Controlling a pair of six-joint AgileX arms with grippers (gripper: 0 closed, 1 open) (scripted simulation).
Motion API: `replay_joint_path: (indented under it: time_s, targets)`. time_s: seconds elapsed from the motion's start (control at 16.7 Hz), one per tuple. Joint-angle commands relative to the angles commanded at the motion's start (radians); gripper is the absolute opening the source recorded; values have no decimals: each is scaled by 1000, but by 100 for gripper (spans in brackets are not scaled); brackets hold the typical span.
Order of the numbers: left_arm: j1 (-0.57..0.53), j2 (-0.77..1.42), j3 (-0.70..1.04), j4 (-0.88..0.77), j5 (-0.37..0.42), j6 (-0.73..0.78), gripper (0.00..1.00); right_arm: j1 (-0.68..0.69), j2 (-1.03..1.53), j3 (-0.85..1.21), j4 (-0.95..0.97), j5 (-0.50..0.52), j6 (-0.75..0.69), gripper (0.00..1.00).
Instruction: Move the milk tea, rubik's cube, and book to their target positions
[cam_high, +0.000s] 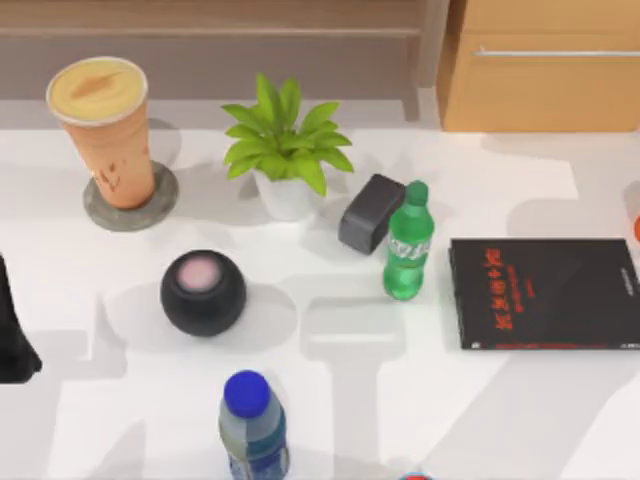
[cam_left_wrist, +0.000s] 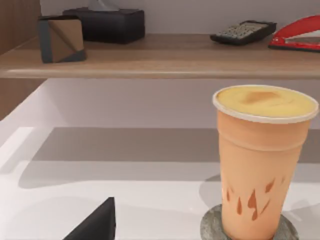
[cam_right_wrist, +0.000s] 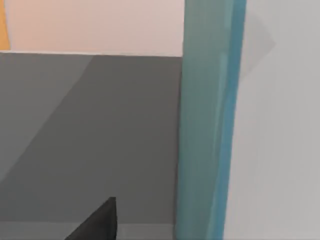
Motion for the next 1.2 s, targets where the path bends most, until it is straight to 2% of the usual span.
replay_joint_path:
  time_s: [0.72,1.2]
  targets:
    - [0,0,0,0,0,0,100,0,0,0,0,0,0,2]
    - [0,0,0,0,0,0,100,0,0,0,0,0,0,0]
